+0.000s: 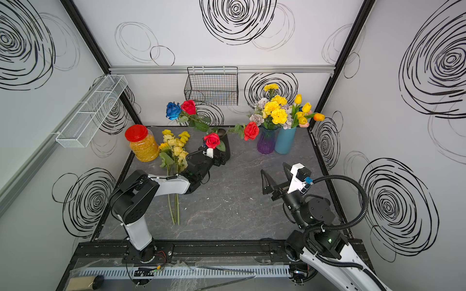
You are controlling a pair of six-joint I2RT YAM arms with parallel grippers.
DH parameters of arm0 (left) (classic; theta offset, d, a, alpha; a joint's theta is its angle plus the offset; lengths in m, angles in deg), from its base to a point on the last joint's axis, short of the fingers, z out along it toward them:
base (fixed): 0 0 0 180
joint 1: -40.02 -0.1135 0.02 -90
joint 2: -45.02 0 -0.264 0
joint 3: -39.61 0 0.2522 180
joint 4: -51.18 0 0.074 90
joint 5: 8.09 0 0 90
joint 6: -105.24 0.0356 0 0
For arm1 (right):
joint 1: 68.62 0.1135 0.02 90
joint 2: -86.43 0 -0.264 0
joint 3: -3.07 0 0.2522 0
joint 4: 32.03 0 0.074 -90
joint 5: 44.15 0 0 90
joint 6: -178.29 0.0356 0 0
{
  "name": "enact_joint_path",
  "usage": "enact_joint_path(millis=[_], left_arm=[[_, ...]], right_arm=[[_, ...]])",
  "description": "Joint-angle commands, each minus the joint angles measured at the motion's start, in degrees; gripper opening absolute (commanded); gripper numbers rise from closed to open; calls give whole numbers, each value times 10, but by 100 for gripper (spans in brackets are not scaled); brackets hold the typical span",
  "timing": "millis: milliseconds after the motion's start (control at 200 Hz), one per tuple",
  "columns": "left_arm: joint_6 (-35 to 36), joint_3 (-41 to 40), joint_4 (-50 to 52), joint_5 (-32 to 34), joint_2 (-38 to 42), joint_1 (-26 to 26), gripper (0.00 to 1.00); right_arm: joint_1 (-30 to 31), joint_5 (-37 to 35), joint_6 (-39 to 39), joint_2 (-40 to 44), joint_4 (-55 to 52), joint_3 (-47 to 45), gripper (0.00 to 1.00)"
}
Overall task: Pick out yellow flowers from the vase
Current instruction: Pick up the vase from the center of the board.
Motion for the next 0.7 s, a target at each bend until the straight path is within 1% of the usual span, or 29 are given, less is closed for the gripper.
enact_joint_path(millis=[0, 205, 505, 695], left_arm=[[6, 40, 33, -5, -21, -16, 97], [13, 91, 69, -4, -51, -21, 96], [22, 136, 89, -8, -83, -21, 96], [25, 163, 100, -12, -98, -26, 94]], right_arm=[[-3, -6, 1, 11, -12, 8, 100], [-3, -8, 2, 12, -14, 8, 100], [-3, -6, 1, 12, -15, 7, 100], [-3, -6, 3, 14, -21, 7, 100]])
